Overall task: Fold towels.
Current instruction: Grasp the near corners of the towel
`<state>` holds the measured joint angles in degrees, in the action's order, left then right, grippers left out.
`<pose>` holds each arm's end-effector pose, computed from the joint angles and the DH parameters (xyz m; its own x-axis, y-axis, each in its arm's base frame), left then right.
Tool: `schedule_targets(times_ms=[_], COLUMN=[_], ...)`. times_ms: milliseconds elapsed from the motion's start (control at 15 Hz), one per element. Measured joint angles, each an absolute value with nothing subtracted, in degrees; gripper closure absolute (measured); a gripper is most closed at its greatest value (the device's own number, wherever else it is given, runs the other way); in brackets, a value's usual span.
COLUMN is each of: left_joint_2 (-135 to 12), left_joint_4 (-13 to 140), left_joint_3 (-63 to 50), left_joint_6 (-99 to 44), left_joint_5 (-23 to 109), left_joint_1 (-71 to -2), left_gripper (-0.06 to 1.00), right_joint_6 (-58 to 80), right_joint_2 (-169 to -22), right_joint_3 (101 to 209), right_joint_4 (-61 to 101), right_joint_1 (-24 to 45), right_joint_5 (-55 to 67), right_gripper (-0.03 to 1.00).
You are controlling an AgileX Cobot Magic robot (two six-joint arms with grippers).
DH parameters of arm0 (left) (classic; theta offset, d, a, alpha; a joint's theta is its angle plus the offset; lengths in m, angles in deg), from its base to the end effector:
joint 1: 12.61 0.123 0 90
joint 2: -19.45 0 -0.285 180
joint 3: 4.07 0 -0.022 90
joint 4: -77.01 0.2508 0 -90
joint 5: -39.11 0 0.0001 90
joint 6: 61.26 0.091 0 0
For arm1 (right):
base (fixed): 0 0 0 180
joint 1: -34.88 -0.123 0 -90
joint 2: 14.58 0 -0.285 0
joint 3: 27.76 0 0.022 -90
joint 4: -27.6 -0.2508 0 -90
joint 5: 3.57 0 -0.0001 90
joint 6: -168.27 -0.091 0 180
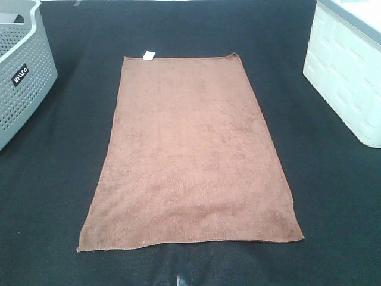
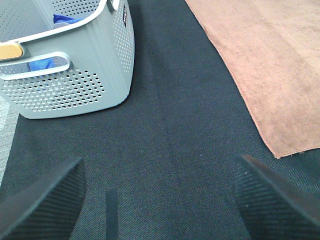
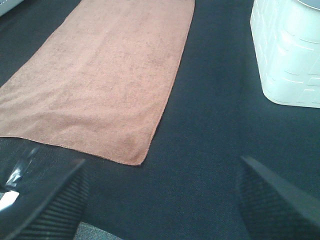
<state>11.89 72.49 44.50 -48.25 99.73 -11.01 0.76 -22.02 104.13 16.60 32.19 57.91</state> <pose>-0.0053 -0.0064 0.2777 -0.4345 0.1747 -0.8836 0.1169 0.9837 0.1370 -0.0088 0.0149 0.2797 -0.4189 -0.1432 -0.8967 -0.2504 0.9674 -0.0375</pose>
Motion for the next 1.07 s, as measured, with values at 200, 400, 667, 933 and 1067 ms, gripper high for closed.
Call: schedule_targets(times_ms=[200, 400, 667, 933, 1067], left_joint_2=[11.9, 11.9, 11.9, 11.9, 11.9], left_joint_4=[72.5, 72.5, 72.5, 72.5, 72.5], left_joint_3=[44.5, 44.5, 44.5, 44.5, 44.5], left_joint_6=[-48.3, -48.3, -48.3, -48.3, -48.3], left_joint_5=[99.7, 99.7, 99.7, 99.7, 99.7], left_joint_1=[-11.0, -11.0, -11.0, -11.0, -11.0], left_gripper=[0.17, 0.17, 0.17, 0.17, 0.17], right_joint_6=[0.8, 0.8, 0.8, 0.8, 0.8], right_joint_2=[-22.0, -22.0, -22.0, -22.0, -22.0], right_joint_3=[104.1, 104.1, 104.1, 104.1, 104.1], right_joint_4=[16.6, 16.6, 16.6, 16.6, 16.6], right_joint_1=[32.2, 32.2, 32.2, 32.2, 32.2], right_joint_5=[57.9, 57.9, 57.9, 57.9, 57.9], right_gripper=[0.21, 0.21, 0.21, 0.21, 0.21])
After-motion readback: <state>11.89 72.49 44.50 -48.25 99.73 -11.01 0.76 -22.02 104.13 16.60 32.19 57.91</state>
